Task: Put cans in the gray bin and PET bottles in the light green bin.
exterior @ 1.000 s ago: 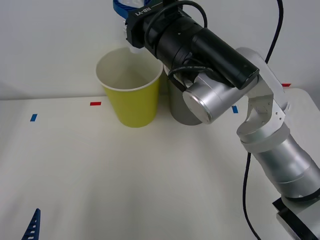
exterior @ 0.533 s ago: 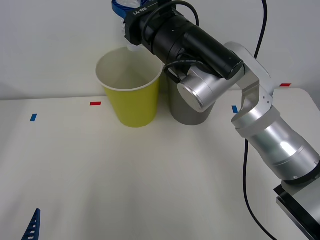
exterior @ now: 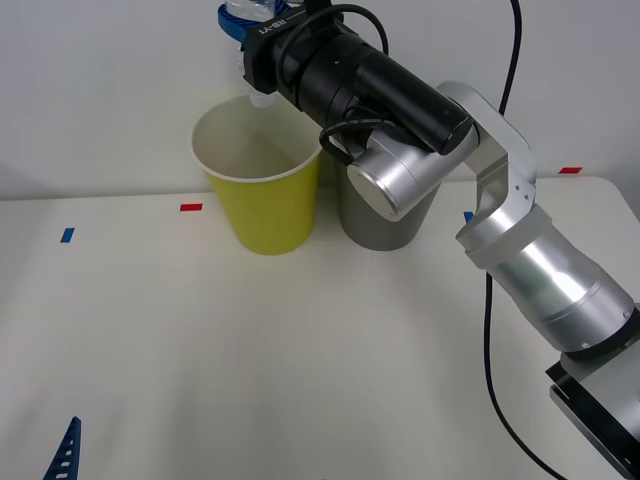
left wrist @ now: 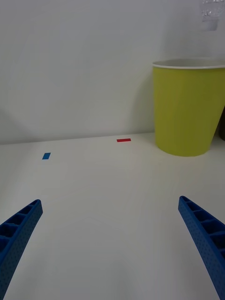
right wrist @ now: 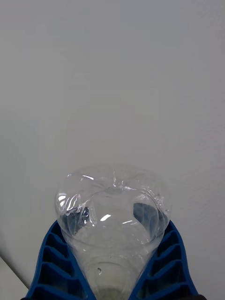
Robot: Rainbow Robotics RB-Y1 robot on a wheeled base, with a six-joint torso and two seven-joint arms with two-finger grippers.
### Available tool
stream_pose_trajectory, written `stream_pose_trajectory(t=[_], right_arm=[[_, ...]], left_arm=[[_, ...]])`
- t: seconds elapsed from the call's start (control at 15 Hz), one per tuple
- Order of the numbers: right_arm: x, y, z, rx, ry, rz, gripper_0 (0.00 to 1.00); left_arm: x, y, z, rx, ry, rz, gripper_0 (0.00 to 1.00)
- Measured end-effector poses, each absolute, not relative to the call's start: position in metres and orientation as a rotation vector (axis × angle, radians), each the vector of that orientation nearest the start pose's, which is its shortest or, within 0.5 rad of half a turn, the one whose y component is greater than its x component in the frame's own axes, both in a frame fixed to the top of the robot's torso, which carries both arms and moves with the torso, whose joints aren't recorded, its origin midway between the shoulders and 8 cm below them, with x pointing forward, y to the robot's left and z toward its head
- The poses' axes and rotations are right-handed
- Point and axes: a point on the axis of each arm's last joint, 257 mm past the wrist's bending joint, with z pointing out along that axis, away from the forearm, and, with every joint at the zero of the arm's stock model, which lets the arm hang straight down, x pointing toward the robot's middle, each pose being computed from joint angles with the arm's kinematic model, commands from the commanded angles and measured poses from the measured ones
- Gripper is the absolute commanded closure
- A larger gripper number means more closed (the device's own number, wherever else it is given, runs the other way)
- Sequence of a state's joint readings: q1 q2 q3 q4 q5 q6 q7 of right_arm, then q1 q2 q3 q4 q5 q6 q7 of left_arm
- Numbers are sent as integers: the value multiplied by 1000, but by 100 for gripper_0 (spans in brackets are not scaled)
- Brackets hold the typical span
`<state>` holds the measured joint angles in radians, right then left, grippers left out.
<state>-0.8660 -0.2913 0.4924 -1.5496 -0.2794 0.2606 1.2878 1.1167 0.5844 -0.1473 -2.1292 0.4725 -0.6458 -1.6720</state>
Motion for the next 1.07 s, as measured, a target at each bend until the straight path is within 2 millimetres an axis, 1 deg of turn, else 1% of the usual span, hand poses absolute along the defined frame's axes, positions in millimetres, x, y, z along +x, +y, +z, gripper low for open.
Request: stream_pose_trajectory(t=[0.13, 0.27, 0.33, 0.4, 0.53, 0.6, 0.67, 0.73, 0.8, 1.07], right_arm=[[581, 92, 89, -580, 1198, 500, 100], [592, 91, 84, -575, 1202, 489, 100], [594, 92, 83, -577, 1196, 488, 100], [594, 94, 82, -578, 1190, 488, 95], [594, 95, 82, -574, 1189, 498, 92], [593, 96, 82, -574, 1190, 501, 86], [593, 97, 82, -574, 1190, 504, 53], [592, 98, 82, -574, 1190, 506, 23], [592, 98, 82, -573, 1191, 509, 0], [590, 101, 81, -568, 1194, 523, 0]], left_arm=[[218, 327, -208, 23, 1560, 21, 0], [218, 327, -208, 23, 1560, 21, 0], [218, 327, -208, 23, 1560, 21, 0], [218, 327, -208, 23, 1560, 21, 0], [218, 327, -208, 23, 1560, 21, 0], [218, 327, -208, 23, 1560, 21, 0], [218, 327, -208, 23, 1560, 21, 0], [218, 327, -208, 23, 1560, 21, 0], [218, 327, -208, 23, 1560, 21, 0], [218, 327, -208, 23, 1560, 21, 0]])
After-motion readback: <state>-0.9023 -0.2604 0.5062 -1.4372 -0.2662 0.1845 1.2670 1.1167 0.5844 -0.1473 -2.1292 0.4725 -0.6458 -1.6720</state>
